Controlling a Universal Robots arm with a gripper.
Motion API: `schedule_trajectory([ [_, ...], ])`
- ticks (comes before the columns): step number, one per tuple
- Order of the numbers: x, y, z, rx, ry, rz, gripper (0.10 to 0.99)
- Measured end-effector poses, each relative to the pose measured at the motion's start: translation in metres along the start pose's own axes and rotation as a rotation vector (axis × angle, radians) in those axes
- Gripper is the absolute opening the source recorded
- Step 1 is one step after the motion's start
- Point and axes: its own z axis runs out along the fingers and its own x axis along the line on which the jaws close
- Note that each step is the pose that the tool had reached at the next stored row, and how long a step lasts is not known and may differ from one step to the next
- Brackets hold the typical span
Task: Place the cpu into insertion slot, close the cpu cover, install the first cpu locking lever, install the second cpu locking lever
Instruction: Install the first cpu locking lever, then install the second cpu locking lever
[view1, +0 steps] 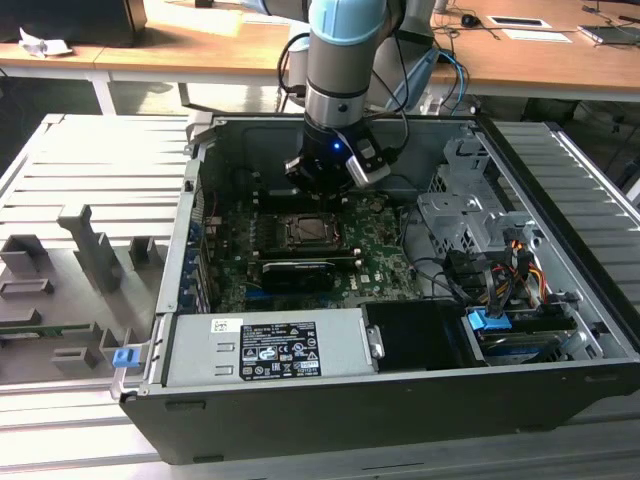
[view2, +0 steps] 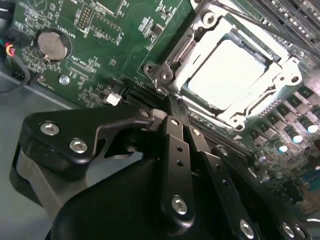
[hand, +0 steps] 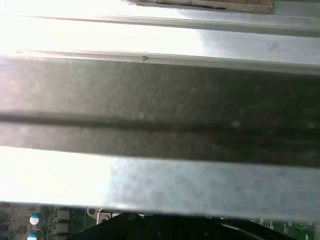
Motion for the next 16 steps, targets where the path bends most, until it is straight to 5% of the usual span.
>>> schedule_trajectory([
  [16, 0.0008, -0.0126, -0.0036, 0.0, 0.0001, 0.0, 0.106],
])
